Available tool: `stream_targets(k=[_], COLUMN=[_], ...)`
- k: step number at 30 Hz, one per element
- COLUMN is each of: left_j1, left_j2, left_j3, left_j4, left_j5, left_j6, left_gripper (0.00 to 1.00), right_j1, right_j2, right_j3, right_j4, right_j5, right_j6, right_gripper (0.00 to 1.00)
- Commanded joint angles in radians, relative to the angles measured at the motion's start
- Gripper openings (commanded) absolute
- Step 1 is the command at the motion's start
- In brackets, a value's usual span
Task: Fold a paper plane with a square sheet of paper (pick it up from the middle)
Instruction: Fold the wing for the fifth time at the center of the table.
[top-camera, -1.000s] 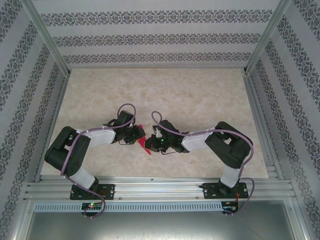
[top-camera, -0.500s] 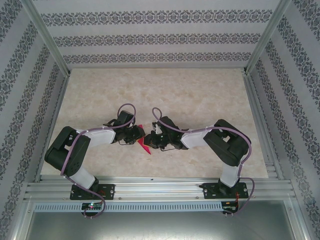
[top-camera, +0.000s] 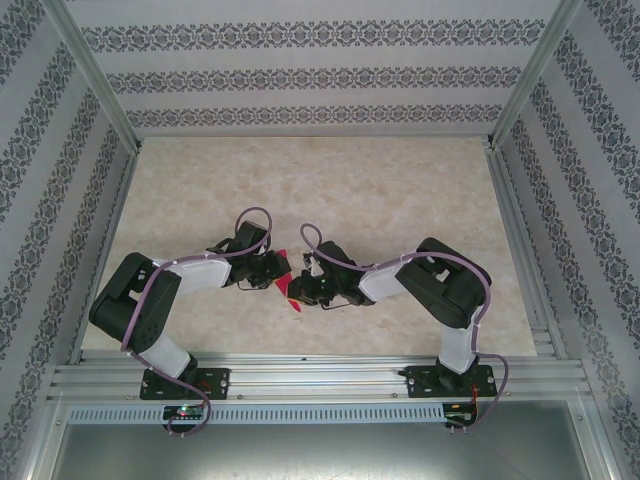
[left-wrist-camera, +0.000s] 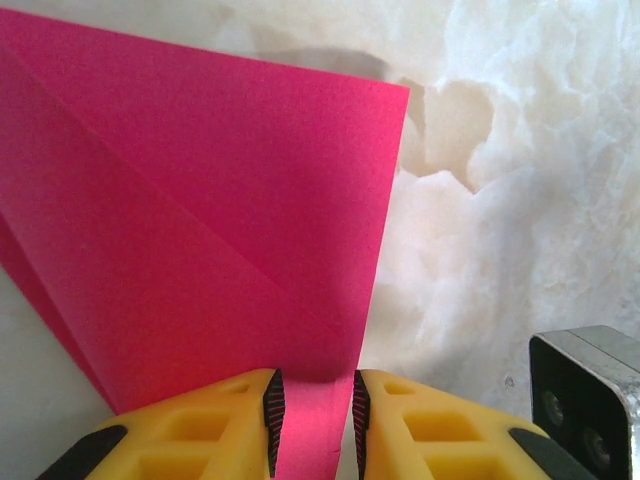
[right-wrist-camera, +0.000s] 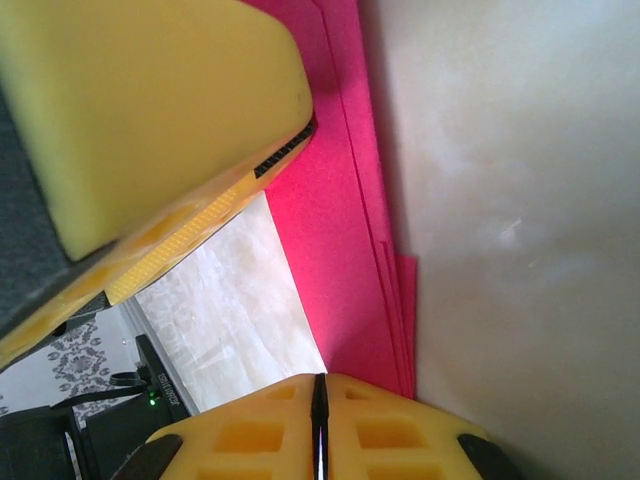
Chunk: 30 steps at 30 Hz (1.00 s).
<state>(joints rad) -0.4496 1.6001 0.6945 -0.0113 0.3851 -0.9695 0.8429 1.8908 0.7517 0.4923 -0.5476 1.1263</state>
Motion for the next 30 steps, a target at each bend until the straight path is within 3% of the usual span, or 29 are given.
stream_targets(k=[1,6,17,23,30], left_j1=[0.012,0.012,0.014,0.013,0.013], left_j2=[0.023,0.032,0.039,0.038,0.034], left_j3=[-0.010,-0.006,0.000,-0.002,0.000], left_j4=[-0.073,-0.092,-0.093,-0.085,-0.083], left_j5=[-0.043,-0.056,-0.042,-0.029,-0.023], left_j6=[-0.006,-0.008,-0.004,0.000,0.005], left_gripper=[0.29,0.29,0.29,0.29,0.29], right_j1=[0.036,0.046,0.069,0.069,0.067], right_j2=[-0.008,-0.073,-0.095,-0.199,-0.248], right_j3=[-0.063,-0.070,-0.166,-0.090,0.000], right_j4=[-0.087,-0.202,-0.233,-0.356,-0.342], right_j5=[-0.029,-0.031,-0.031,0.018,0.118], right_j6=[-0.019,-0.092,-0.103,-0.166,-0.145], right_gripper=[0.12,0.13,0.13,0.13,0.13])
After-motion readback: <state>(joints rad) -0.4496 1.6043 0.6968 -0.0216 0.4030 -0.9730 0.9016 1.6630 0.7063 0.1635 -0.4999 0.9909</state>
